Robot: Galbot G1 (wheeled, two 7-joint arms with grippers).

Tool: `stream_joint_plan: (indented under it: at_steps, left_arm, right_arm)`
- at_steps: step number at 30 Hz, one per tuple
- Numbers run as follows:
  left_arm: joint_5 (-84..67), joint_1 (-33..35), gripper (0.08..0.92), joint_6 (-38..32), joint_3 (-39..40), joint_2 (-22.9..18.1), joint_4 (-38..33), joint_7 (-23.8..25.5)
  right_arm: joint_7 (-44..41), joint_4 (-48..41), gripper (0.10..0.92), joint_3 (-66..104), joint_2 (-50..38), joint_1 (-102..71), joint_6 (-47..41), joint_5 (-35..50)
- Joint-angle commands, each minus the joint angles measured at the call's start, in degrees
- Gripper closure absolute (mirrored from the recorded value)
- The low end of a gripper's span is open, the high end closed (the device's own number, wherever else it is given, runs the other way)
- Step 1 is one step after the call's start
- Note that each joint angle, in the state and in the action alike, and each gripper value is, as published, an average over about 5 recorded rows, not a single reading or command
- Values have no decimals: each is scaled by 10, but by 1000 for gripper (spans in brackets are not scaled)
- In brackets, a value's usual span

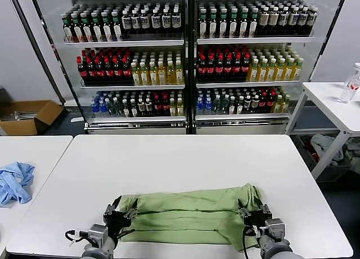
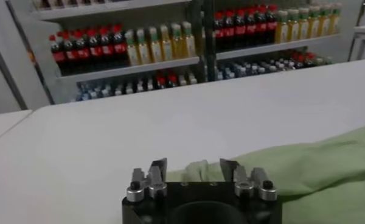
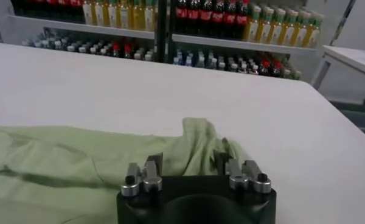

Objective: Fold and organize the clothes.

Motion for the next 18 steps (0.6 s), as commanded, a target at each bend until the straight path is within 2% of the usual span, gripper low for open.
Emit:
stream_joint_plan:
  at_steps: [1, 4, 9, 12, 18]
  left_arm:
    - [102, 40, 349, -36, 1, -95, 9, -24]
    - [104, 38, 263, -32, 1, -101, 27, -28]
    - [88, 33, 185, -23, -3, -104, 50, -34]
    - [69, 32, 204, -19, -3, -105, 56, -31]
    - [28, 38, 362, -16, -5, -110, 57, -9]
  right_arm:
    - [-1, 2, 299, 2, 4, -11, 1, -6]
    - [-1, 1, 230, 3, 4, -13, 5, -6]
    - [-1, 2, 204, 6, 1, -17, 9, -6]
    - [1, 4, 203, 8, -2, -17, 10, -5]
    - [2, 10, 203, 11, -9, -20, 12, -2]
